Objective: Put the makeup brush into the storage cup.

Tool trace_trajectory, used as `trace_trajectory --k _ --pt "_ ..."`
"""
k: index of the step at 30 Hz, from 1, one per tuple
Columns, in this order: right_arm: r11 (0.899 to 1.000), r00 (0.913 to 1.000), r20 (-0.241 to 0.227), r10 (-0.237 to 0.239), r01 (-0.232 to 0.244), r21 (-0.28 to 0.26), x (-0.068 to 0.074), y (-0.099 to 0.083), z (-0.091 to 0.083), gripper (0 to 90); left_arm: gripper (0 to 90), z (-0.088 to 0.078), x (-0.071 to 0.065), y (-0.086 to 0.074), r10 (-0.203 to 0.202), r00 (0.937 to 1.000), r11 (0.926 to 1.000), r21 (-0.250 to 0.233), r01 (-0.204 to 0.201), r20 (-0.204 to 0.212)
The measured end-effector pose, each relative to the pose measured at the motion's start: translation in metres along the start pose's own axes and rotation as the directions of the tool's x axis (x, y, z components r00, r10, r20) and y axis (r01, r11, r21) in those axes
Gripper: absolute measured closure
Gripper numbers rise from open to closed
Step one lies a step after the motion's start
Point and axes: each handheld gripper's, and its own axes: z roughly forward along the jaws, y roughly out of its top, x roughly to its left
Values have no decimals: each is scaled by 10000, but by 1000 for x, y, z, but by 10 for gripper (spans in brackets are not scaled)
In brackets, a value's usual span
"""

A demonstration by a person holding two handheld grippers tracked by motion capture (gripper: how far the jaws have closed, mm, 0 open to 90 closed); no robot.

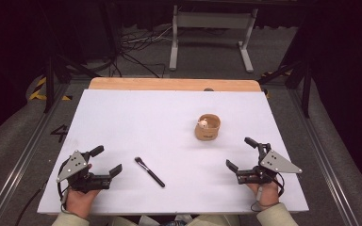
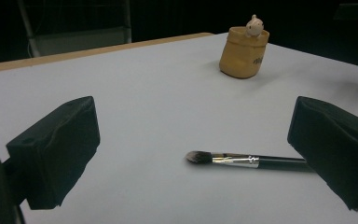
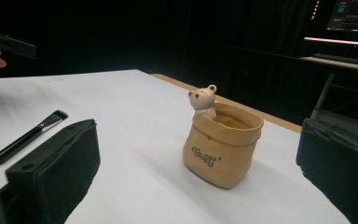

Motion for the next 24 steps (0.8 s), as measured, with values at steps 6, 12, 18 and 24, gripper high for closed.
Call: trace_trajectory --k 6,12,18,24 --pt "9999 10000 41 40 -41 149 -1 0 0 0 29 2 0 0 -64 10000 9999 88 64 75" --pt "9997 9999 30 114 -115 195 -1 0 1 0 29 0 0 1 -57 9999 10000 81 56 117" --pt "9995 9998 23 174 -174 250 0 3 3 0 30 2 -1 1 -55 10000 9999 119 55 57" --pt "9995 9997 -141 186 -182 253 3 9 7 0 30 1 -1 1 -14 10000 9999 139 14 26"
